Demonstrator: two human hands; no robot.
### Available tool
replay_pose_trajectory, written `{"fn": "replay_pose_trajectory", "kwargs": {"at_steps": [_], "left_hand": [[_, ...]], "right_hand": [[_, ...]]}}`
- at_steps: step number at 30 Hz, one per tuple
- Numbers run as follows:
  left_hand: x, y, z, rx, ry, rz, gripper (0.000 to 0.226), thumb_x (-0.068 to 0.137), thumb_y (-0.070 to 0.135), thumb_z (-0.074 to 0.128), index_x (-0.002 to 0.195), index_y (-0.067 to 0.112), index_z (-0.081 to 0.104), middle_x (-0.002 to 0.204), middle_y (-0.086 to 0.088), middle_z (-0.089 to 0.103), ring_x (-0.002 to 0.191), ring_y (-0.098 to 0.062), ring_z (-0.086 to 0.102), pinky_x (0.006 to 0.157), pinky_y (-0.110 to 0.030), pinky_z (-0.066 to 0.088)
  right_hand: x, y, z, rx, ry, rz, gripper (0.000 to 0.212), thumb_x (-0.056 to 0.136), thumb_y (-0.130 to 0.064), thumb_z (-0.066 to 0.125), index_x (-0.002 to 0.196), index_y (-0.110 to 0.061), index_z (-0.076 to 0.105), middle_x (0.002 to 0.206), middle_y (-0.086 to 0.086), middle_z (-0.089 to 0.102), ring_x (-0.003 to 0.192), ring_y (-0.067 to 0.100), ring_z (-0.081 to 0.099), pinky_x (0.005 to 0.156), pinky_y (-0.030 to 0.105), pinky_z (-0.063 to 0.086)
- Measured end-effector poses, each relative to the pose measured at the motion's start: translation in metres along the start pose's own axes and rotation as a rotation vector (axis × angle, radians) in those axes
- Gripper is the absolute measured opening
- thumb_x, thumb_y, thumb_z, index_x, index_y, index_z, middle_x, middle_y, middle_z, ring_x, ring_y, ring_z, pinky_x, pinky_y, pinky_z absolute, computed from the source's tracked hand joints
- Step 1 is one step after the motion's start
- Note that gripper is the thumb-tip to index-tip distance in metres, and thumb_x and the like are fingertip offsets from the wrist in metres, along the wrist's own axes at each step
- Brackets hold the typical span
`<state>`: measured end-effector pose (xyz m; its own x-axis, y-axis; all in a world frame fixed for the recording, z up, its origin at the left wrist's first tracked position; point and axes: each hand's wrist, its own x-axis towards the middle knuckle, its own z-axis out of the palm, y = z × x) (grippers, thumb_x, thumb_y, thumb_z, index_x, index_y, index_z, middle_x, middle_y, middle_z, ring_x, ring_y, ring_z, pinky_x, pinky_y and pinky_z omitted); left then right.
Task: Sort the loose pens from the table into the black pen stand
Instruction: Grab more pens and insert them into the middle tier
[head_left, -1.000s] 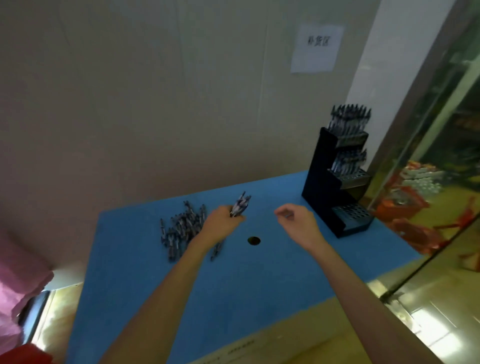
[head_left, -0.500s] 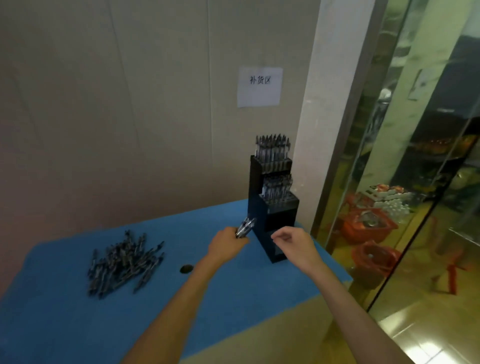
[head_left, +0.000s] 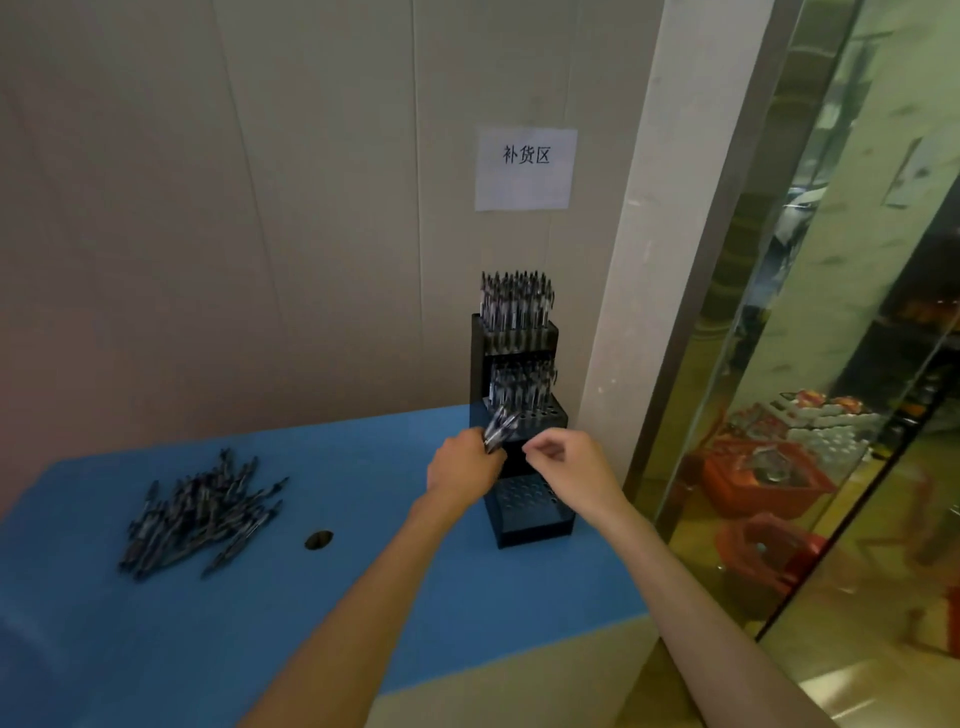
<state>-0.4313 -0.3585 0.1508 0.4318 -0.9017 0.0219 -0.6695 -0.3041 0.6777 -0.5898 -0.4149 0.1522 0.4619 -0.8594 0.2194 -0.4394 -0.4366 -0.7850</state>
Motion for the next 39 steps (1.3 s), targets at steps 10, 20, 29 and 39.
{"fn": "replay_pose_trajectory", "kwargs": {"at_steps": [10, 20, 29, 39], "left_hand": [[0.060, 0.015, 0.030, 0.049, 0.130, -0.016, 0.020, 0.093, 0.037, 0.051, 0.082, 0.021, 0.051, 0.079, -0.002, 0.059, 0.074, -0.027, 0.058, 0.055, -0.030, 0.040], [0.099, 0.021, 0.047, 0.051, 0.188, -0.073, 0.021, 0.092, 0.037, 0.049, 0.085, 0.018, 0.055, 0.078, -0.004, 0.063, 0.070, -0.025, 0.060, 0.050, -0.029, 0.038], [0.121, 0.030, 0.052, -0.072, 0.132, -0.194, 0.018, 0.088, 0.038, 0.058, 0.083, 0.021, 0.057, 0.077, -0.004, 0.061, 0.077, -0.032, 0.064, 0.054, -0.031, 0.039], [0.118, 0.019, 0.048, -0.163, 0.244, -0.073, 0.035, 0.095, 0.053, 0.059, 0.079, 0.022, 0.057, 0.057, -0.001, 0.055, 0.052, -0.024, 0.056, 0.049, -0.038, 0.046]], "right_hand": [[0.076, 0.021, 0.006, 0.172, -0.056, -0.040, 0.021, 0.082, -0.040, 0.078, 0.079, -0.020, 0.075, 0.076, -0.007, 0.074, 0.074, 0.008, 0.071, 0.075, 0.033, 0.059], [0.126, 0.036, 0.015, 0.158, -0.056, -0.006, 0.035, 0.084, -0.045, 0.070, 0.073, -0.013, 0.060, 0.069, 0.003, 0.064, 0.068, 0.022, 0.062, 0.065, 0.043, 0.052], [0.159, 0.044, 0.005, 0.401, -0.032, 0.096, 0.014, 0.097, -0.022, 0.060, 0.088, -0.011, 0.060, 0.080, 0.007, 0.072, 0.070, 0.017, 0.067, 0.071, 0.037, 0.053], [0.195, 0.073, -0.063, 0.244, 0.138, -0.057, 0.011, 0.099, -0.021, 0.058, 0.101, -0.011, 0.061, 0.083, -0.001, 0.069, 0.073, 0.009, 0.068, 0.073, 0.028, 0.058]]}}
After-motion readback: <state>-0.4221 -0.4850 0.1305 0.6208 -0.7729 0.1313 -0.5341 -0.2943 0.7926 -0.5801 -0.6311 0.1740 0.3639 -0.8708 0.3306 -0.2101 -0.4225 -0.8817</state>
